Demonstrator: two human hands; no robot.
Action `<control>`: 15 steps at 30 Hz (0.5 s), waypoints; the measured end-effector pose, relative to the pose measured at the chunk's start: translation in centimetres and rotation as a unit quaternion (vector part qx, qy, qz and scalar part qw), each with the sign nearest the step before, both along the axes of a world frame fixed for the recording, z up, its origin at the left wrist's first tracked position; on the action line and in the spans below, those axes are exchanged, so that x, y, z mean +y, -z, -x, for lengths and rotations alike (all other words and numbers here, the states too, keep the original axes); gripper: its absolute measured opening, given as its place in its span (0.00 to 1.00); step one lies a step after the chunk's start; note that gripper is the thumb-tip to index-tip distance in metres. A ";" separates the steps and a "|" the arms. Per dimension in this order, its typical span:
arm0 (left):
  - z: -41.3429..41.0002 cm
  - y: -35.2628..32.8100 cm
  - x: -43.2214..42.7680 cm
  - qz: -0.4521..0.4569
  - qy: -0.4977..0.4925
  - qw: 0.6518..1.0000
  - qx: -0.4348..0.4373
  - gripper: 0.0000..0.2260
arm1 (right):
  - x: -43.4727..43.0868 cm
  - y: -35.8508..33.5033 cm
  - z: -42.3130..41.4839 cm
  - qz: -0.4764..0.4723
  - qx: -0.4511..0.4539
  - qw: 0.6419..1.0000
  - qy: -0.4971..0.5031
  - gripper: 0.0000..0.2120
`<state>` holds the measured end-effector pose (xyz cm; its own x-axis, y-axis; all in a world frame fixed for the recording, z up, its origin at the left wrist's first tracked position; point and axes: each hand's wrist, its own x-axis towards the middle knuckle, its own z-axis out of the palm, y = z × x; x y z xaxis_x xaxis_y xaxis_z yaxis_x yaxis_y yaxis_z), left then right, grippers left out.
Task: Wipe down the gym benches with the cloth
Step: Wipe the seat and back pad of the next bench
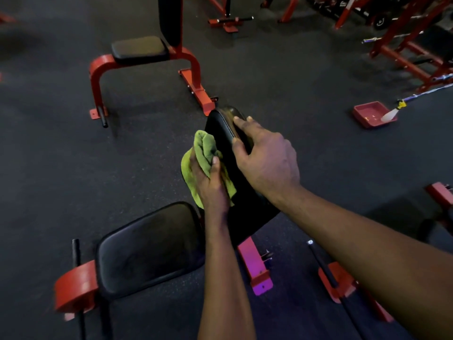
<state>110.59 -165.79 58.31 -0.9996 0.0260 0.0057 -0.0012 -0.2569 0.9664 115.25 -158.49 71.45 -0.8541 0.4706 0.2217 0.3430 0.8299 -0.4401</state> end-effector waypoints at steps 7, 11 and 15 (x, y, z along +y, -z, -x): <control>4.0 0.0 0.0 0.053 0.023 0.995 -0.078 0.32 | 0.1 0.0 0.1 -0.003 -0.002 1.000 0.012 0.23; 1.1 -2.2 0.1 0.055 -0.003 0.997 0.056 0.24 | 0.1 0.2 0.0 0.022 0.014 1.000 0.011 0.20; 1.2 -1.1 0.9 0.034 0.038 0.995 0.082 0.24 | 0.0 0.2 0.0 0.019 0.009 1.000 0.020 0.21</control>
